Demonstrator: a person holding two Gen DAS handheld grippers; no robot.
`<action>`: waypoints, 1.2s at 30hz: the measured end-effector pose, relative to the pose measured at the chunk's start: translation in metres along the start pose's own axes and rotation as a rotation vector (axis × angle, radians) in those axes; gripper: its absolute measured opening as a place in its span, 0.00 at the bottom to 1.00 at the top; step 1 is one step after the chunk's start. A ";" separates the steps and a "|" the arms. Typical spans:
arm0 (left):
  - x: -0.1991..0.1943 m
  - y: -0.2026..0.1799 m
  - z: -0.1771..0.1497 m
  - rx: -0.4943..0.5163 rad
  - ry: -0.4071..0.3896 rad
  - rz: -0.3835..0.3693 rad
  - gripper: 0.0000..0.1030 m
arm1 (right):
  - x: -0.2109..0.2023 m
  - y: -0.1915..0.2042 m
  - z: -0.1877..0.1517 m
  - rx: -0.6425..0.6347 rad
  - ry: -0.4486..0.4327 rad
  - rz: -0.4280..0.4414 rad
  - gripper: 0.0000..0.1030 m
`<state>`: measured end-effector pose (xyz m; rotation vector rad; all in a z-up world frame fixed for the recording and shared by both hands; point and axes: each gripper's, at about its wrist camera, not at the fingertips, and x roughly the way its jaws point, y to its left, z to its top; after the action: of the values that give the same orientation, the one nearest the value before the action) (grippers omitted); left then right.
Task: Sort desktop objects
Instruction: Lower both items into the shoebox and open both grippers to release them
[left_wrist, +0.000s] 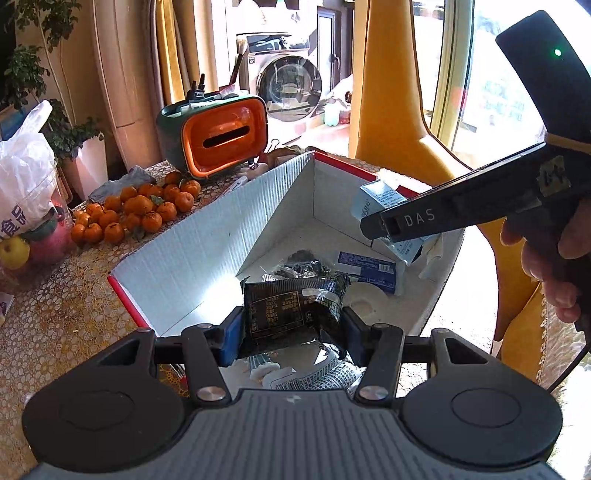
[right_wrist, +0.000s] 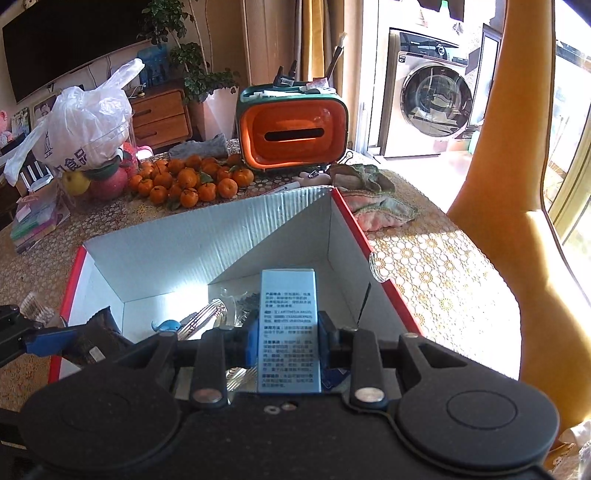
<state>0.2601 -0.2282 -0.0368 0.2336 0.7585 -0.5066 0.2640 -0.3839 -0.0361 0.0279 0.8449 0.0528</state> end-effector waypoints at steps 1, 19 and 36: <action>0.004 0.001 0.001 0.002 0.012 -0.005 0.52 | 0.003 -0.001 0.000 0.002 0.004 -0.001 0.29; 0.046 0.000 0.004 -0.009 0.163 -0.067 0.52 | 0.053 -0.006 -0.005 -0.002 0.108 -0.046 0.29; 0.079 0.017 0.017 -0.062 0.211 -0.018 0.52 | 0.079 -0.003 0.002 0.011 0.155 -0.076 0.28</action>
<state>0.3282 -0.2480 -0.0801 0.2251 0.9811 -0.4788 0.3180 -0.3820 -0.0940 0.0018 1.0001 -0.0211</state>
